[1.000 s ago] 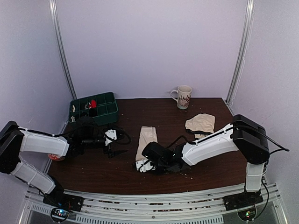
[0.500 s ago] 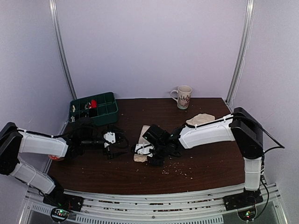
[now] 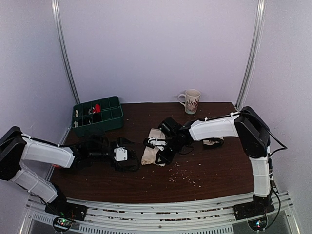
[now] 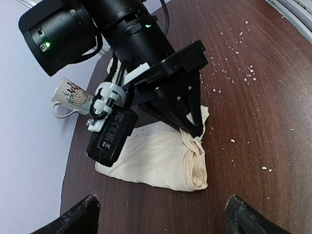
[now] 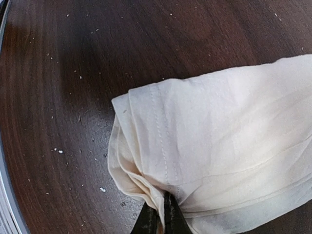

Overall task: Roll the underwear
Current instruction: Roll the underwear at the center of the board.

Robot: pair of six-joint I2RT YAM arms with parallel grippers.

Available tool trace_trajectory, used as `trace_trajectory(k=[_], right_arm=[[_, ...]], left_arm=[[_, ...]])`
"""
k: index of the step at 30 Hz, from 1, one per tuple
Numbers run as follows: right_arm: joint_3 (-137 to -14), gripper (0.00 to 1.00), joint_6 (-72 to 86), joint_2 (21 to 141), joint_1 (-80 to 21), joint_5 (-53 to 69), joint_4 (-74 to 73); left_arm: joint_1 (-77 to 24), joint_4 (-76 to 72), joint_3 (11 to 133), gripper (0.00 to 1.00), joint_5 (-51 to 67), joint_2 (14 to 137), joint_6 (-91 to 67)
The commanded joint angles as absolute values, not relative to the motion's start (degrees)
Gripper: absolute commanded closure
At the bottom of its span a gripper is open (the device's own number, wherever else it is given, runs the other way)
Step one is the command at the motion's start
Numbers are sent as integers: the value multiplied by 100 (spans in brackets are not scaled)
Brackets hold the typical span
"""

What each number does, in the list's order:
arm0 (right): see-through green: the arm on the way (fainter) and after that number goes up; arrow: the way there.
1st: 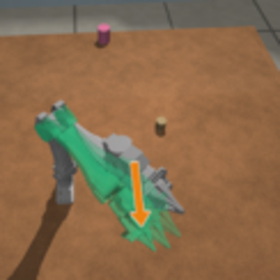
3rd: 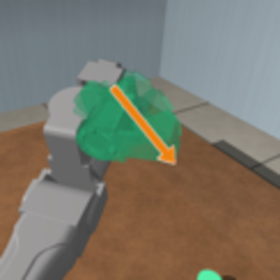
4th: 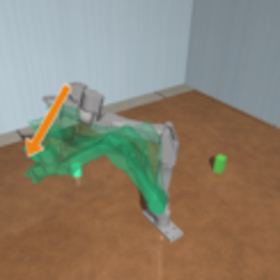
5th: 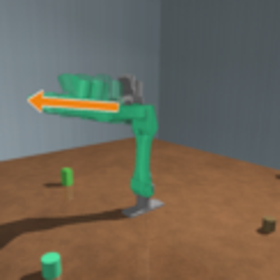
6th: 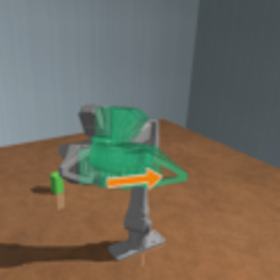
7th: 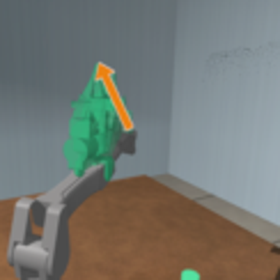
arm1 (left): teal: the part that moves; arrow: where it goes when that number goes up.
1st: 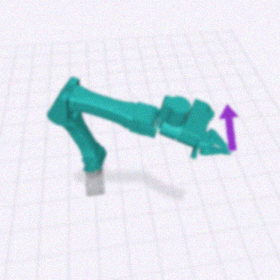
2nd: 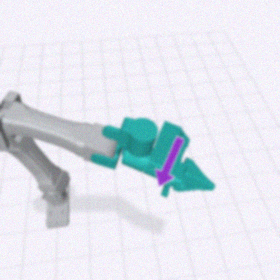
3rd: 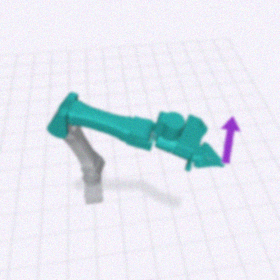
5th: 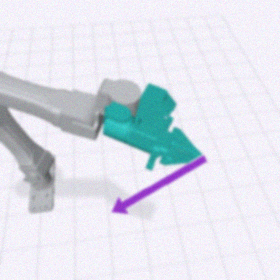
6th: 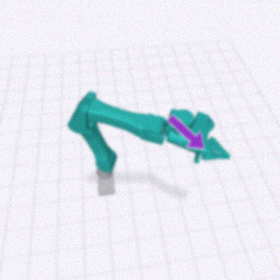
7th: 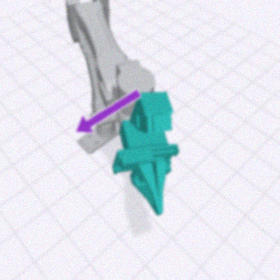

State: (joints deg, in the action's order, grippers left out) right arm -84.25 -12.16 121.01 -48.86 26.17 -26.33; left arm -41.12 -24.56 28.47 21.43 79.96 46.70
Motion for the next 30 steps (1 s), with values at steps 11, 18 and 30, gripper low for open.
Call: trace_trajectory(k=[11,18,30], right_arm=[[-8197,100,-683,12505,-4448,3593,-2950],[-8165,100,-593,12448,-4423,3515,-2892],[-8020,100,-551,12322,-4412,3389,-2770]], left_arm=[[-5090,-1862,3689,16,729,9267,5424],[-5300,-1816,4099,18,330,9751,5147],[-5361,-2357,4408,40,-444,10650,4520]])
